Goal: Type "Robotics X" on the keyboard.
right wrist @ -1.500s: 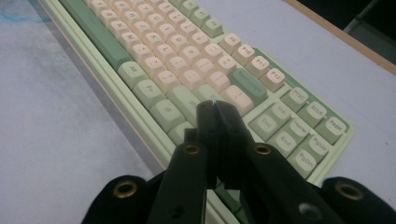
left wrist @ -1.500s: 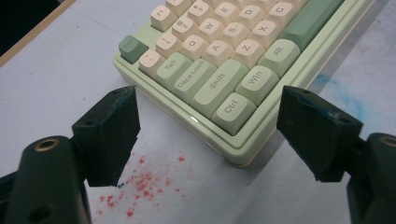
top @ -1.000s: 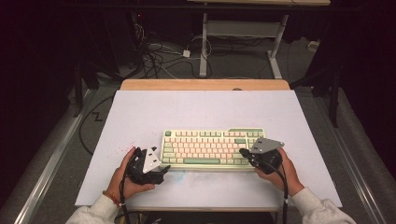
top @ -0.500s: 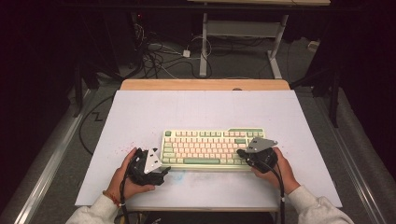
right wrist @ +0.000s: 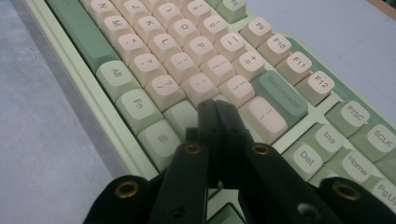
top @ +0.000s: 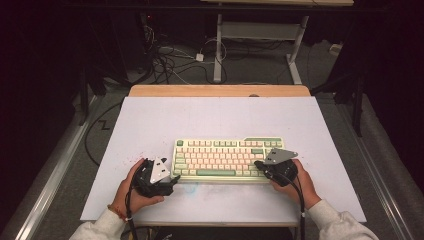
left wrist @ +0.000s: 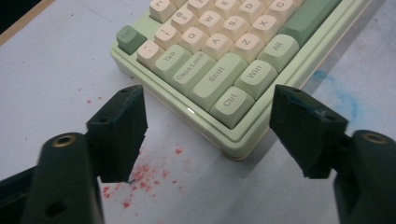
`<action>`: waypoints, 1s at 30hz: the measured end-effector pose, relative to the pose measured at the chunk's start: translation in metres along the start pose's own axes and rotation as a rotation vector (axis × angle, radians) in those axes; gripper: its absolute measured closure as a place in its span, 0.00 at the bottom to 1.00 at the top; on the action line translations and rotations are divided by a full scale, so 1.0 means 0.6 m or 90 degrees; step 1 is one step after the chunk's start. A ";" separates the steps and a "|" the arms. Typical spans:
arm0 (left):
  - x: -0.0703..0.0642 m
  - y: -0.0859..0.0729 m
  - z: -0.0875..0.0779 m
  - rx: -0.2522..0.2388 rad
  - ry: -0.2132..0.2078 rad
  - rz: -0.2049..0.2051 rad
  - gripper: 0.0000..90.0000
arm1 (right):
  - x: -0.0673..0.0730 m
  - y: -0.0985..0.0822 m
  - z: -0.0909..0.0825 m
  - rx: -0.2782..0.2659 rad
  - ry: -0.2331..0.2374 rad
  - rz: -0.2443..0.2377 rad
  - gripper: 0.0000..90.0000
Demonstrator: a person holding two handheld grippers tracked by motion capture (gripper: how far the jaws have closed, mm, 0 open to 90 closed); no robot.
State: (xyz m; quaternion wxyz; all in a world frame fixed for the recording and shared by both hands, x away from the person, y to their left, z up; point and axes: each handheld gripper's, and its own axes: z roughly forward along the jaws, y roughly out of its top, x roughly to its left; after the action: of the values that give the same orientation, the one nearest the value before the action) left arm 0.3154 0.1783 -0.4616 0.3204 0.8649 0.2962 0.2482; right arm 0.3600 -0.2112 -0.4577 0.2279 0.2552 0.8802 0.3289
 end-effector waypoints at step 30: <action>0.018 0.031 0.000 0.007 -0.063 -0.024 0.97 | 0.006 -0.001 0.000 -0.001 -0.012 -0.010 1.00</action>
State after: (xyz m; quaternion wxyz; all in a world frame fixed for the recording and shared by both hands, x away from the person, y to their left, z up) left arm 0.3294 0.1742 -0.4457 0.3344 0.8722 0.2975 0.1972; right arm 0.3571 -0.2097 -0.4587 0.2392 0.2512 0.8798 0.3251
